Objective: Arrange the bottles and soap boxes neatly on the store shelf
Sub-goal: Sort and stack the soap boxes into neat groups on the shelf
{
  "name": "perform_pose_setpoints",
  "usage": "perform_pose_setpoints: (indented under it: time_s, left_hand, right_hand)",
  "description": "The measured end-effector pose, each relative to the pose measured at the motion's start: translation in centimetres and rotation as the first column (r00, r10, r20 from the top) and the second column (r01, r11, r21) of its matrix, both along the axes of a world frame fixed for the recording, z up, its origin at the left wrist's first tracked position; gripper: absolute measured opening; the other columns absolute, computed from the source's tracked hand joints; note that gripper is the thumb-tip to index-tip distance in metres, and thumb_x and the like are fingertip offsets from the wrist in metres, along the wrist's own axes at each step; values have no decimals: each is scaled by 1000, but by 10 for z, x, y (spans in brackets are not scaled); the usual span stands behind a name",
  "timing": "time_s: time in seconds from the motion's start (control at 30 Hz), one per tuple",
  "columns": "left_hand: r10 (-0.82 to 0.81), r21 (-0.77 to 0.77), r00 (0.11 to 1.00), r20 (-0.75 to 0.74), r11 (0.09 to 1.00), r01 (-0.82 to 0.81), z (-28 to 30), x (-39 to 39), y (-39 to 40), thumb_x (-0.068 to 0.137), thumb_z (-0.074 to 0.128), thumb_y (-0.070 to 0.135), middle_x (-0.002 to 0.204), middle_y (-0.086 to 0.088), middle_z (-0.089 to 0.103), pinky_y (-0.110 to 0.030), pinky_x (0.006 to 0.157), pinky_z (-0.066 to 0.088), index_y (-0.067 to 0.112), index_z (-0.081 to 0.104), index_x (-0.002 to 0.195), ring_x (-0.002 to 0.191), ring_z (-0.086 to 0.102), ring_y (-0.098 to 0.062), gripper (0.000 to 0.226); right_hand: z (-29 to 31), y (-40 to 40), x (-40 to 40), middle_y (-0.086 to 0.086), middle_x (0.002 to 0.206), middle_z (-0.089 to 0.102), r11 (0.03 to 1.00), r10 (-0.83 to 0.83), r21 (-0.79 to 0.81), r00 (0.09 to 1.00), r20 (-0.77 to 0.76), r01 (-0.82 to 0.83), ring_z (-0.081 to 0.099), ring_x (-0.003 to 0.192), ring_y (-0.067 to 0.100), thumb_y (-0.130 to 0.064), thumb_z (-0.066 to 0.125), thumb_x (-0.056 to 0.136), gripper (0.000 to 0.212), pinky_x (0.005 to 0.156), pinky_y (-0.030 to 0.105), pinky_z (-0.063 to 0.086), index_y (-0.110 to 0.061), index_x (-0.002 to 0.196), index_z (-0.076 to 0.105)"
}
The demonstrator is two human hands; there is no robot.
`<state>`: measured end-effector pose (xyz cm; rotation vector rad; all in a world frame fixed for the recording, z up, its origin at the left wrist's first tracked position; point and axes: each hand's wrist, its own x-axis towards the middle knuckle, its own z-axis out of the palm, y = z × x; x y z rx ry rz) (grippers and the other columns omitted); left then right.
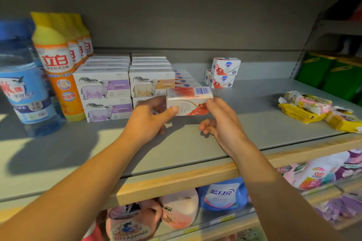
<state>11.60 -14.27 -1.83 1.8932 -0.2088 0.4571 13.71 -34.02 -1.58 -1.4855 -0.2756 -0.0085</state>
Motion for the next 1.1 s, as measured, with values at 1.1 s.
perform_pose_setpoints:
  time_s: [1.1]
  left_hand:
    - [132,340,990,58,929,-144,-6,4,-3,81,75,28,93,24,62,-3,67,39,31,64,109,87,63,1,30]
  right_hand:
    - [24,-19,17,-4,119,52,804,-201,-364,790,579,471,51,103,6,-11,71,84,44,86,13,43,-20,125,59]
